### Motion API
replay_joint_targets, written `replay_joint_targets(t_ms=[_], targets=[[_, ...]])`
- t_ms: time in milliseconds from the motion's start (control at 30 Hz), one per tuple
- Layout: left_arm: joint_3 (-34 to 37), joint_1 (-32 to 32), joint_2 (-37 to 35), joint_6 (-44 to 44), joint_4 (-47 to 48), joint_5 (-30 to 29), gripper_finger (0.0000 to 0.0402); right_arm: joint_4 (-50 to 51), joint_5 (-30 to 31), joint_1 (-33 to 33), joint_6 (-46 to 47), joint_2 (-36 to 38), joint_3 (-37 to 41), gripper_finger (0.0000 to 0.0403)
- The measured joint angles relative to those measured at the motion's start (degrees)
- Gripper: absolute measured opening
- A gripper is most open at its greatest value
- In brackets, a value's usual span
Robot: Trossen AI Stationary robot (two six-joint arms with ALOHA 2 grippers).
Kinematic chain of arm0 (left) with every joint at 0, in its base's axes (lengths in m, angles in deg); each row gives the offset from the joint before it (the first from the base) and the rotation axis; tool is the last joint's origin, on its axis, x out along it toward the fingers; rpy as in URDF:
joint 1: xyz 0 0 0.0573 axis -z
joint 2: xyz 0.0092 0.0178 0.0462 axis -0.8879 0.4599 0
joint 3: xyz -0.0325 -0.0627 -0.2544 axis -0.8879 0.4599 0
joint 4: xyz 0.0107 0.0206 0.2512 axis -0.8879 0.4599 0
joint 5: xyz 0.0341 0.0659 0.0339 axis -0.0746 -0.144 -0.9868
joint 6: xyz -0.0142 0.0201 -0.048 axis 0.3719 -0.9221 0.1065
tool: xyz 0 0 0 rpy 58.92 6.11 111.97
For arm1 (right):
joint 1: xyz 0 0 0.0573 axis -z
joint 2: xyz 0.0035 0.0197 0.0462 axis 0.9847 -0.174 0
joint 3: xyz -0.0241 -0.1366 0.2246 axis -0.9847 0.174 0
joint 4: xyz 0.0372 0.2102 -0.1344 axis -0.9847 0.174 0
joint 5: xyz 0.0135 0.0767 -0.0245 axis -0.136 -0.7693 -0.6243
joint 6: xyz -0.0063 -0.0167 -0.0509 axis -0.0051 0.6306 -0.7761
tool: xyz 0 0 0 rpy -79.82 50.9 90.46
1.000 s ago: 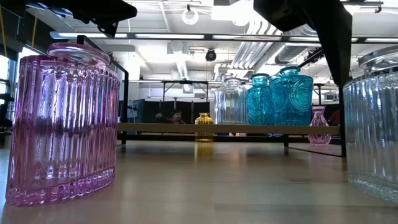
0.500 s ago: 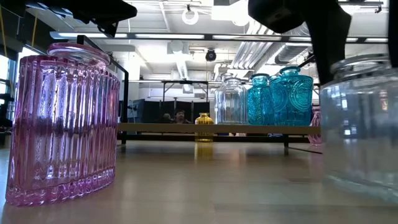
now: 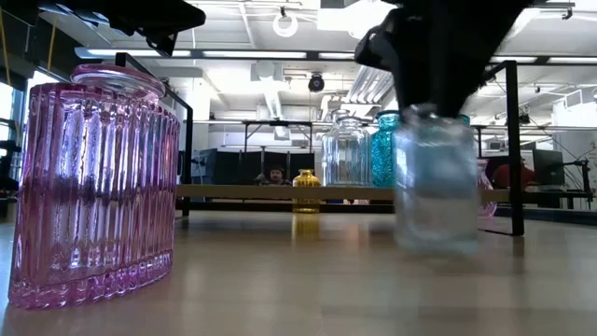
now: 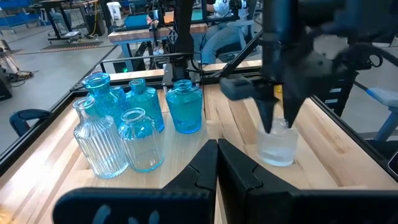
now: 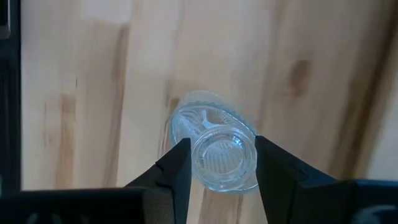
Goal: Sort vases onto shelf
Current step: Put the transparent vase aligned with the other transparent vases on the shelf
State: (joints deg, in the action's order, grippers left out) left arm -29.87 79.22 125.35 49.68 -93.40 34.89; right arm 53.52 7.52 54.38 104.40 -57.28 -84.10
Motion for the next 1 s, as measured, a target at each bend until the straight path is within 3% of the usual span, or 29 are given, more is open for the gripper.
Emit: replay_joint_targets(t_ms=[300, 533, 1000], targets=[[0.0, -0.02, 0.0, 0.01, 0.04, 0.0, 0.0001, 0.39, 3.17, 6.49, 9.05, 4.68, -0.13, 0.0119], [0.02, 0.0, 0.02, 0.0, 0.04, 0.02, 0.0001, 3.0, 5.8, 11.48, 10.32, 8.05, -0.2, 0.0119], [0.02, 0.0, 0.02, 0.44, 0.04, 0.02, 0.0001, 9.07, 5.91, 18.7, 14.39, 7.94, -0.2, 0.0119]])
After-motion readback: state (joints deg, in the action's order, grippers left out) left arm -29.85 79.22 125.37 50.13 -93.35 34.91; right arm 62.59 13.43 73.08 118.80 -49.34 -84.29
